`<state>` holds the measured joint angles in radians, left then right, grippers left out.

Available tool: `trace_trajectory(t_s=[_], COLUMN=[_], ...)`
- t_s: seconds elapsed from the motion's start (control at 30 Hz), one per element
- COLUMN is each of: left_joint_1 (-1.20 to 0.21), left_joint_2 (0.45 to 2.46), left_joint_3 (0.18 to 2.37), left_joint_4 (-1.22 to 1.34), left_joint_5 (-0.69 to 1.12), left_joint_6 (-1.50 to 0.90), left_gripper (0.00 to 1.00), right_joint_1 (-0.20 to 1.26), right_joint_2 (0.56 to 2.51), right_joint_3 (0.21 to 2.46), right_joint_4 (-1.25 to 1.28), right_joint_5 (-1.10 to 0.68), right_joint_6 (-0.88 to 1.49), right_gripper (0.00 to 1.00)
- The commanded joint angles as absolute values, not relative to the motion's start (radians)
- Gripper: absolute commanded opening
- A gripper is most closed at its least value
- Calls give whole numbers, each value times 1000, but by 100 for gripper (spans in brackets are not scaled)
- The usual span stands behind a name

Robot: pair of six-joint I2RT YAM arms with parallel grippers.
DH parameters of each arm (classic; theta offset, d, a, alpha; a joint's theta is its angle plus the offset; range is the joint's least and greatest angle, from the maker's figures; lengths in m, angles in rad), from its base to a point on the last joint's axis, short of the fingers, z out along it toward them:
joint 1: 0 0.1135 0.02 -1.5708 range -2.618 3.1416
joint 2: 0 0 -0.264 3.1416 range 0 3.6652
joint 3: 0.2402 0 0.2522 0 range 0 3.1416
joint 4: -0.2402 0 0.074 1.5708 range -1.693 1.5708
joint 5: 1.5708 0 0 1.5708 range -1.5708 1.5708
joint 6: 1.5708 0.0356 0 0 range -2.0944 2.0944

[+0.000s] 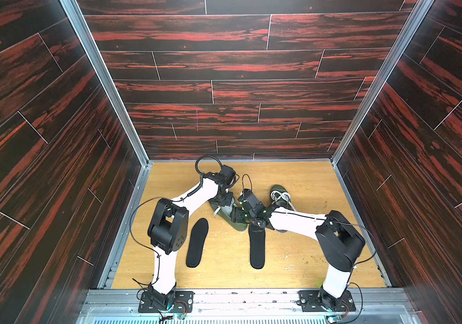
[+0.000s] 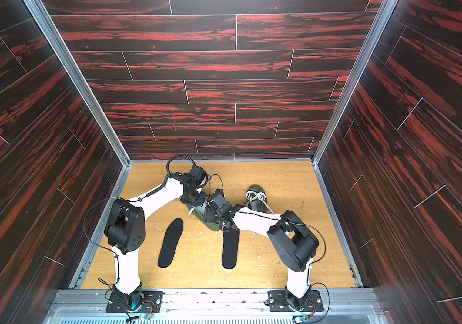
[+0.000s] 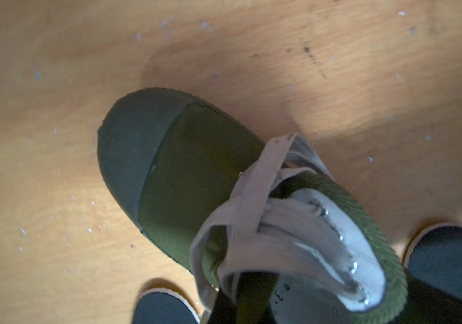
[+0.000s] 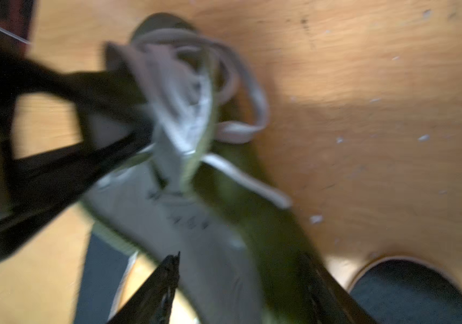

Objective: Insert the insole into the shoe
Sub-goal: Adjust the shoe at the center of the board.

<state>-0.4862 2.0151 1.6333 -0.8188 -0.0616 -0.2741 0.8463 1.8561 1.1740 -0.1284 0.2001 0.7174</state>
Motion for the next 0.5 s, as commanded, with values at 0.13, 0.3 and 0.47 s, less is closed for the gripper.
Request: trace_trajectory(t_s=[0.13, 0.3, 0.47], left_joint_1=[-459, -418, -387], left_joint_2=[1956, 1921, 1890], left_joint_3=[1574, 1505, 1440], left_joint_4=[-820, -771, -729], left_joint_5=[-42, 15, 53], left_joint_6=[-360, -361, -357], left_gripper=[7, 8, 9], right_joint_1=[845, 838, 829], right_joint_2=[1934, 1902, 1852], right_joint_3=[1212, 1159, 1096], right_joint_4=[-188, -150, -94], right_joint_5=[310, 294, 239], right_joint_6=[646, 655, 685], right_gripper=[65, 56, 44])
